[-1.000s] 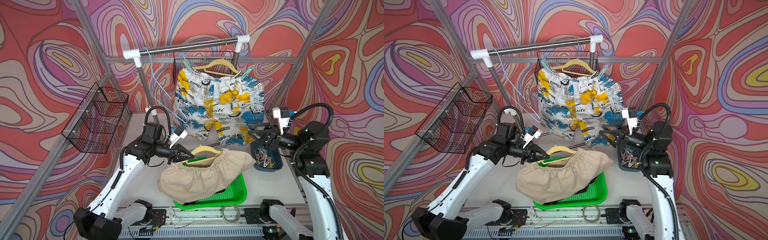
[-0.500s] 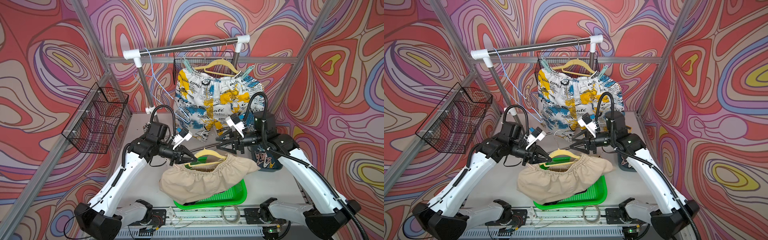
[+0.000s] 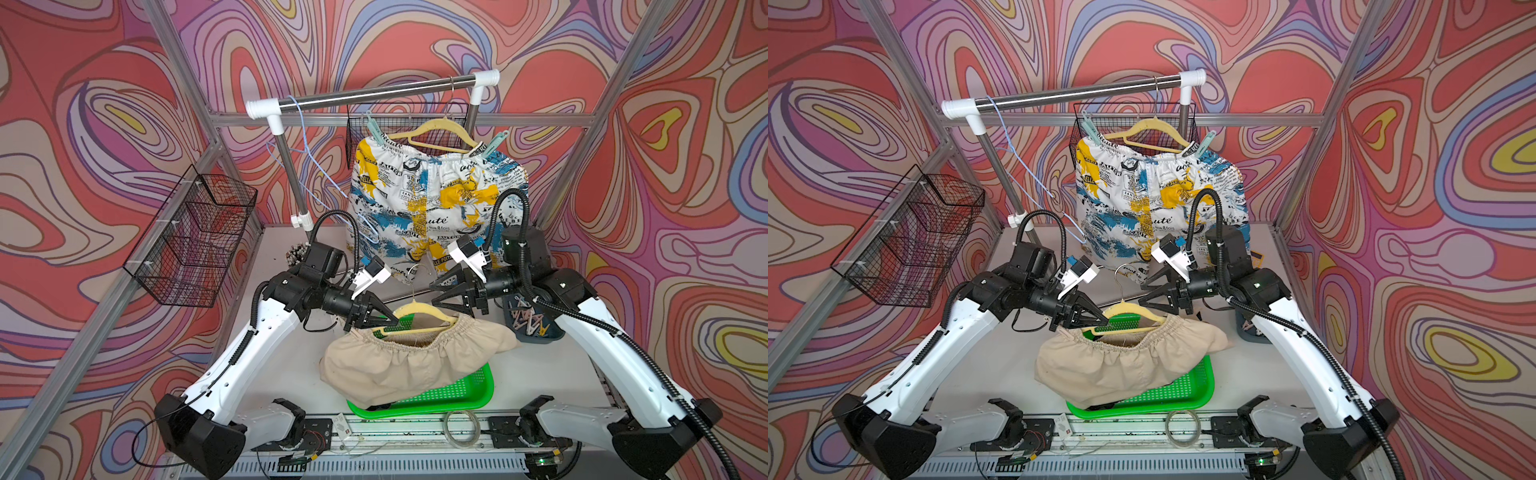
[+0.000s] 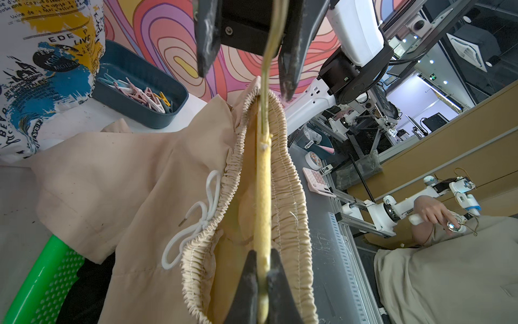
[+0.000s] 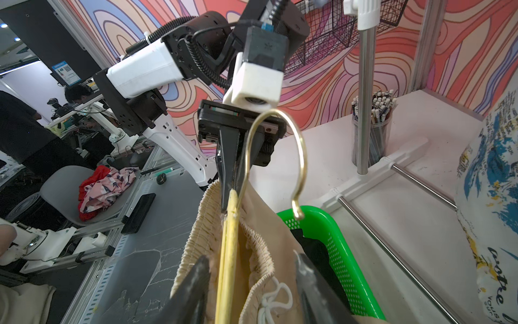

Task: Remove the clothespins securing shorts to the hanger
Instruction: Remove the clothespin from the hanger.

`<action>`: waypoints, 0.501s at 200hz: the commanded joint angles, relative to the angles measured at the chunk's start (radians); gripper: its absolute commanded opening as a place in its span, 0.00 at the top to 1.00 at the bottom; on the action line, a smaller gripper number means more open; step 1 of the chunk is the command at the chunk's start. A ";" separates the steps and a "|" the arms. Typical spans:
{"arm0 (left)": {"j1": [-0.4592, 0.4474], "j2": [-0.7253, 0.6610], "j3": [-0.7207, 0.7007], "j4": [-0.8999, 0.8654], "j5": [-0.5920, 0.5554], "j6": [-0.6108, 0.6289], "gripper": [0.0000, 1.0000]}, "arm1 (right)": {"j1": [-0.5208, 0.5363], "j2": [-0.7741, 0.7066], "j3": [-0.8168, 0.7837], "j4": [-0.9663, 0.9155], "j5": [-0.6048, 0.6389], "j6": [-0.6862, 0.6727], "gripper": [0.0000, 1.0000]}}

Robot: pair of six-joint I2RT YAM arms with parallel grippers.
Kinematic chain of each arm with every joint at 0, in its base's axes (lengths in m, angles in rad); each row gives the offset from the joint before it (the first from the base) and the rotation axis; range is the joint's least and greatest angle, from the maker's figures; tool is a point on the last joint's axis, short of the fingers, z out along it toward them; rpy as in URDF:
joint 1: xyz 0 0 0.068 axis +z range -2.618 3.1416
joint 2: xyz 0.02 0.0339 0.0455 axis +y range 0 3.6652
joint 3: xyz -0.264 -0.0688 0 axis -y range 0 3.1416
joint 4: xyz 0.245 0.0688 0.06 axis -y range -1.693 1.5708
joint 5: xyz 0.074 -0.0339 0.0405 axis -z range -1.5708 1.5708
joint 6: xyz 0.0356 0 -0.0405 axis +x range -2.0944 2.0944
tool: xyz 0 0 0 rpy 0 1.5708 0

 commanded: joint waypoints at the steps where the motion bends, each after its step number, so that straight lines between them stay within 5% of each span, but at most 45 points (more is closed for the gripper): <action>1: -0.003 0.003 0.033 -0.021 0.031 0.039 1.00 | 0.006 -0.003 -0.007 -0.035 -0.066 -0.052 0.49; 75: -0.005 0.028 0.064 -0.036 0.027 0.049 1.00 | 0.050 0.070 0.020 -0.125 -0.087 -0.111 0.50; 100: -0.010 0.040 0.084 -0.059 0.021 0.066 1.00 | 0.078 0.101 0.047 -0.164 -0.085 -0.143 0.57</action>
